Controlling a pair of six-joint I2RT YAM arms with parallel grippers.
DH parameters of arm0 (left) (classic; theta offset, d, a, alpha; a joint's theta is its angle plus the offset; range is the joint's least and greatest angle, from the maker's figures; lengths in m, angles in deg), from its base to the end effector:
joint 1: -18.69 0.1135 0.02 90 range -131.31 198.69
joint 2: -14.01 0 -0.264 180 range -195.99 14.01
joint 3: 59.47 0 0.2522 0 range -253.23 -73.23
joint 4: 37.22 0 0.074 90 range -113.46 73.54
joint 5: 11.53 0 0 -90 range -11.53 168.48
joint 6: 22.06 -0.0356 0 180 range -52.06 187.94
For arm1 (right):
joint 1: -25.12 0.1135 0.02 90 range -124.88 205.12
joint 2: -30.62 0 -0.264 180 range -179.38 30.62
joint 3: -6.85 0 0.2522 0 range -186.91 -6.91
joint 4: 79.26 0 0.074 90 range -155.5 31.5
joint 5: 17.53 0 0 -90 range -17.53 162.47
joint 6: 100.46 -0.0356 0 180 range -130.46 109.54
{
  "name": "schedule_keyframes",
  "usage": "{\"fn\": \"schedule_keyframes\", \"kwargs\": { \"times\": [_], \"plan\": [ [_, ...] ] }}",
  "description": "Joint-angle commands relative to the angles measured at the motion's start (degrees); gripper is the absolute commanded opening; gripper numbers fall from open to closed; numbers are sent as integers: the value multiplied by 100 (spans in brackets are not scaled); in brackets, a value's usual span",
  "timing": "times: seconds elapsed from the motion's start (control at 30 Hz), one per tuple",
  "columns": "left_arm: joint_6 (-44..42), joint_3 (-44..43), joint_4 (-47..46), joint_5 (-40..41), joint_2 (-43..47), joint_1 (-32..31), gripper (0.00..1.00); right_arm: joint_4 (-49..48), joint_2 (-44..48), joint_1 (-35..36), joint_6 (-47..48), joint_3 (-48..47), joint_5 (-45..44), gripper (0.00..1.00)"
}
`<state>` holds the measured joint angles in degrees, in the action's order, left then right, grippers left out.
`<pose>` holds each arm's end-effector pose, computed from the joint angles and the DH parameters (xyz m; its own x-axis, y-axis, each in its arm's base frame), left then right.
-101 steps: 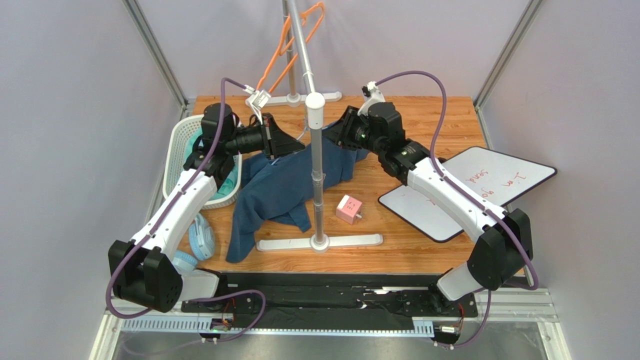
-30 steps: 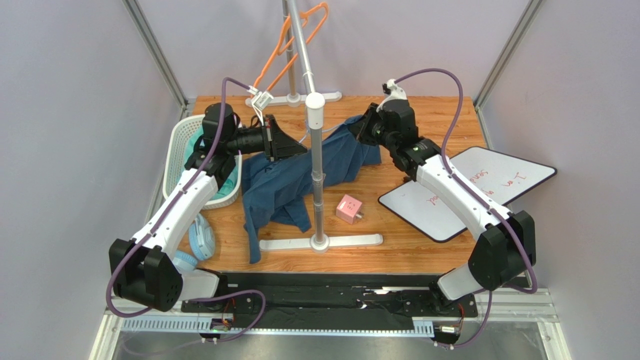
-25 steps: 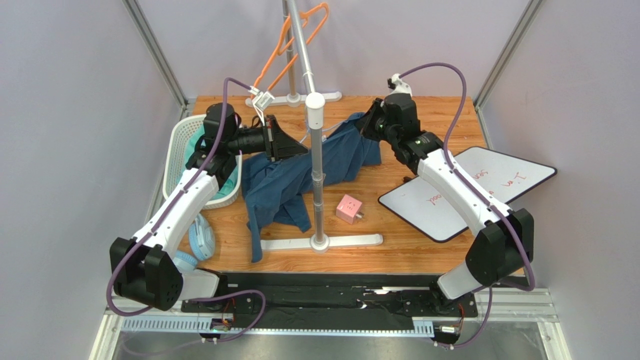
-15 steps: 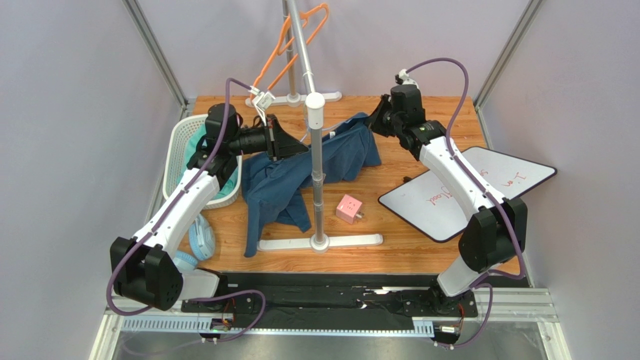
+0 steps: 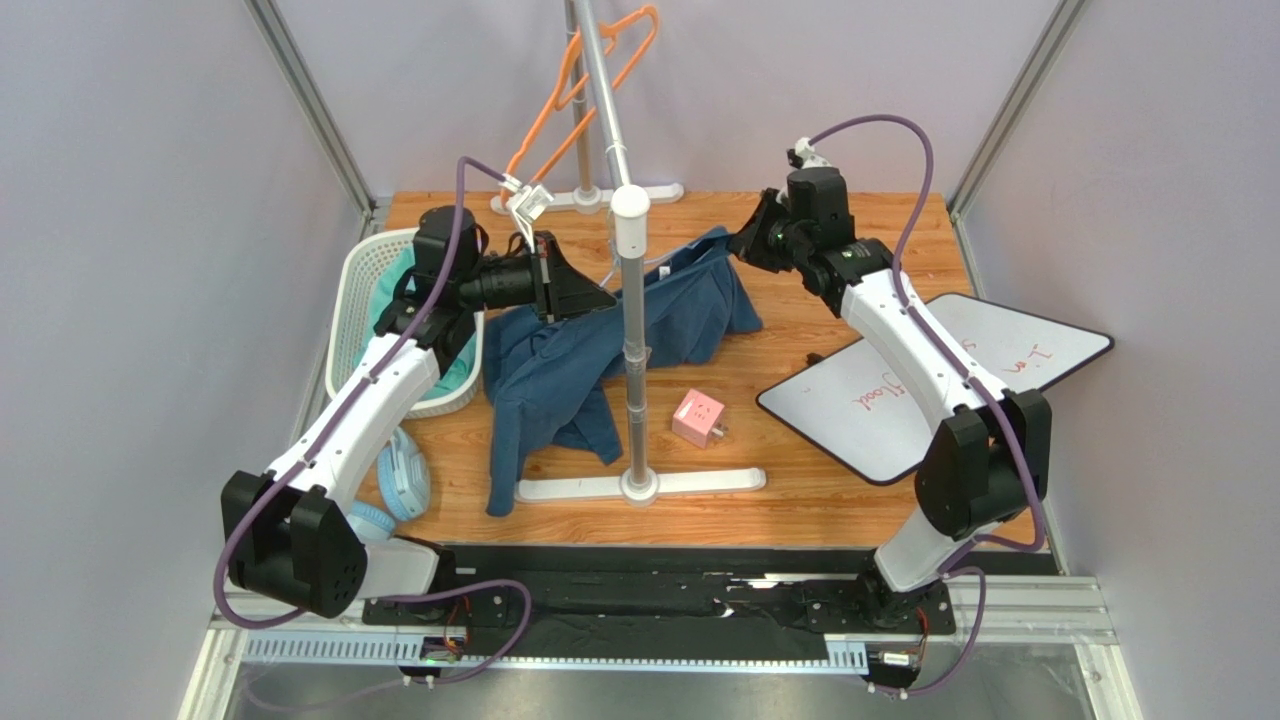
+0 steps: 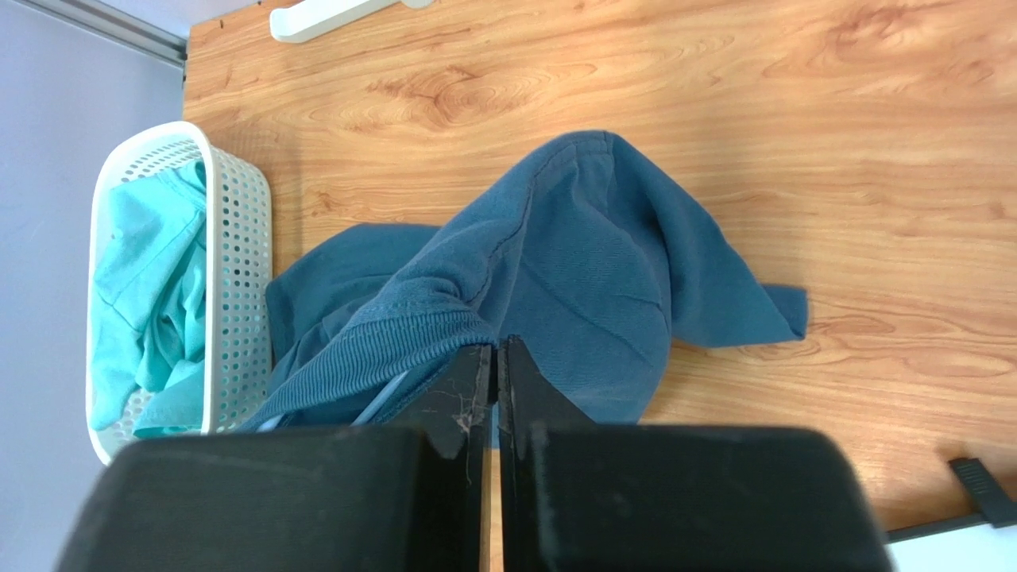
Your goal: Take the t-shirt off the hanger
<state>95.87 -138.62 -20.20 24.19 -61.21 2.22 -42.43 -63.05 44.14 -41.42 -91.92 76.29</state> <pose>0.2762 -0.1118 0.3646 -0.6246 -0.1005 -0.7744 0.7145 0.3266 -0.6187 0.3597 0.1265 0.3418 -0.6212 0.3288 -0.7113 -0.0690 0.8812 0.4676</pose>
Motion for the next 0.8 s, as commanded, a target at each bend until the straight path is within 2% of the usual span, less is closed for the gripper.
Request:
{"fn": "schedule_keyframes", "kwargs": {
  "times": [0.0, 0.17, 0.3, 0.5, 0.7, 0.77],
  "plan": [
    [-252, -378, 235, -250, 16, 21, 0, -198, 367, -259, 512, -234, -926, 0],
    [-401, -440, 376, -197, -10, -14, 0, 531, 26, -355, 503, -1006, -1234, 0],
    [-217, -352, 17, -574, -10, -102, 0, 997, -484, -461, 468, -1535, -1243, 0],
    [-437, -405, 201, -557, 34, -208, 0, 1541, -1091, -716, 442, -2167, -1085, 0],
    [-463, -379, 183, -452, 139, -208, 0, 1683, -1391, -918, 494, -2195, -725, 0],
    [-472, -387, 218, -425, 139, -208, 0, 1613, -1304, -892, 512, -1941, -234, 0]
  ]
}}
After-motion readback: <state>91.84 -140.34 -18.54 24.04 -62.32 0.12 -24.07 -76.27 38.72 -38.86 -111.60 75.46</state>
